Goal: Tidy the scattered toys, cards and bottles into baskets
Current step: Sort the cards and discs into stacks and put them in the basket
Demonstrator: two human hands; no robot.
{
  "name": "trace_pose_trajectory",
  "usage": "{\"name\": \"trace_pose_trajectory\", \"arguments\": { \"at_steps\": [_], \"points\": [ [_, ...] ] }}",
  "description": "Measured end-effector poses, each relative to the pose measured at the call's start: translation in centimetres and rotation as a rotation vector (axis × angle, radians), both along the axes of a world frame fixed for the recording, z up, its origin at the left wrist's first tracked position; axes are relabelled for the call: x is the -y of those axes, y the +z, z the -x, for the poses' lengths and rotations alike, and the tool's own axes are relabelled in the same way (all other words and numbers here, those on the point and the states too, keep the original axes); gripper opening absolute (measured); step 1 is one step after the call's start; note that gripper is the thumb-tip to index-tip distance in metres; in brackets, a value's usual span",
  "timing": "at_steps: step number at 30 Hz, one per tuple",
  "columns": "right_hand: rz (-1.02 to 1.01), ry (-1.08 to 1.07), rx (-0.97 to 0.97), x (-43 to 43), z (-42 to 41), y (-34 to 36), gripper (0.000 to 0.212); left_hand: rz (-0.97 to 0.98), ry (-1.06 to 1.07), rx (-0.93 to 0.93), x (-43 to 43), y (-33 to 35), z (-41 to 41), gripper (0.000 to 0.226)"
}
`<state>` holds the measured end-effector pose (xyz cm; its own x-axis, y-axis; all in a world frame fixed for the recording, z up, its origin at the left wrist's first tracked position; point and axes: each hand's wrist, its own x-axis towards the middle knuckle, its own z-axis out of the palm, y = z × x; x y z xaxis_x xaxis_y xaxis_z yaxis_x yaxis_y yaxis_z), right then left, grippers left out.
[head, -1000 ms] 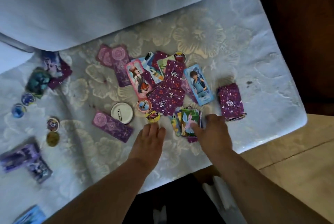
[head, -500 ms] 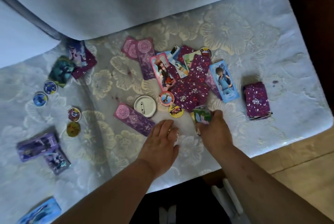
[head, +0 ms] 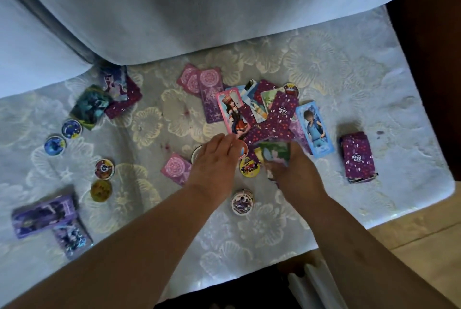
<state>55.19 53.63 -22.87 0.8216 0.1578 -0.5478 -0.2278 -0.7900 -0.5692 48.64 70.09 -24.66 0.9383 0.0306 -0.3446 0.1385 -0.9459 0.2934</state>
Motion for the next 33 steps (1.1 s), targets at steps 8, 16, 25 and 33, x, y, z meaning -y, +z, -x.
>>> {"name": "trace_pose_trajectory", "arguments": {
  "at_steps": [8,16,25,33],
  "points": [
    [0.225,0.099,0.101,-1.1,-1.1,-2.9,0.057,-0.096,-0.089,-0.163,0.2,-1.1,0.8,0.061],
    [-0.062,-0.305,-0.060,2.4,-4.5,-2.4,0.041,0.309,0.675,0.036,-0.7,-1.0,-5.4,0.033],
    [0.338,-0.188,0.102,3.4,-8.7,-4.4,0.068,0.363,0.986,-0.227,-0.4,-2.6,-11.3,0.068],
    [0.141,-0.091,0.028,2.7,-7.6,-4.1,0.046,0.527,1.031,-0.144,1.8,-2.0,-11.9,0.059]
  ]
}}
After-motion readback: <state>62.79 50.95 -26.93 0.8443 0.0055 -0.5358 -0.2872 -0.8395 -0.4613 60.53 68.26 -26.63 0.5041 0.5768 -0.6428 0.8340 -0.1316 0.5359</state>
